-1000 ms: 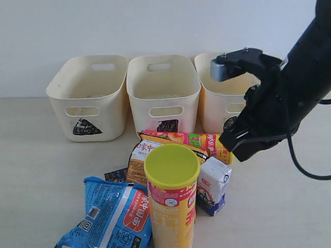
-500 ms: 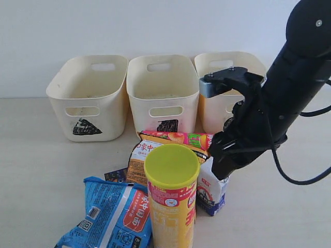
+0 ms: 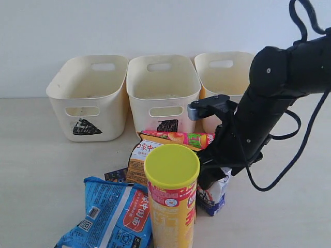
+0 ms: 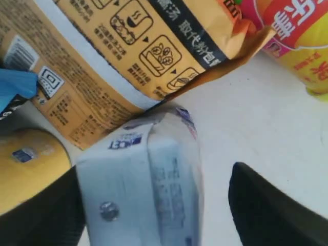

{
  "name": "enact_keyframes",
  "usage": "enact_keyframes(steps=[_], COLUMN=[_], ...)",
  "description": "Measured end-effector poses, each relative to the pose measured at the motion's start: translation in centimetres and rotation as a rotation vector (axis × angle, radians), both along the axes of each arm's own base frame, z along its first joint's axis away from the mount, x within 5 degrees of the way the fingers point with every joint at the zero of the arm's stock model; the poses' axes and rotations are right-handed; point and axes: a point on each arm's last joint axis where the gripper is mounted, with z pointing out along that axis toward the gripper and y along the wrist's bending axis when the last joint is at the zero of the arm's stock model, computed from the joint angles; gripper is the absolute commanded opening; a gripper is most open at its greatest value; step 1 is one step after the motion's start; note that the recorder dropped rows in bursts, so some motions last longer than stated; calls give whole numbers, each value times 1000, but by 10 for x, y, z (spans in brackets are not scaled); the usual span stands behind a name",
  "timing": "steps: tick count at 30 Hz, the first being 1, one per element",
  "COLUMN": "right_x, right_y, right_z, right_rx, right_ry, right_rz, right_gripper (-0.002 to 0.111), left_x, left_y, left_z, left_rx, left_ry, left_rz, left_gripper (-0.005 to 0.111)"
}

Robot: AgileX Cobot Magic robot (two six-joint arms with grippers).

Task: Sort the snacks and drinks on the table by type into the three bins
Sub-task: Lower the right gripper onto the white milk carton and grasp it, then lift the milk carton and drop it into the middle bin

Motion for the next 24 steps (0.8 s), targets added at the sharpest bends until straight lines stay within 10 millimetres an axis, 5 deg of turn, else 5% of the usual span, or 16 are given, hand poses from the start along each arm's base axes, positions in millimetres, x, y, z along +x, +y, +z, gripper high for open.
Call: enact_keyframes(steps=[2,6,14,24], right_x=[1,1,1,-1], right_y=[1,1,1,-5], right_z=[-5,-4,25,125], right_rx=[-4,0,-7,55], right_ry=[10,14,-2,-247], right_rz=[-2,-7,34,60], right_gripper=[50,-1,0,0], left_x=[0,0,0,0], left_y=[0,0,0,0], left_z=[0,0,0,0], left_rx=[0,0,0,0], left_ry=[0,0,0,0], left_rz=[0,0,0,0], left_gripper=[4,4,4,4])
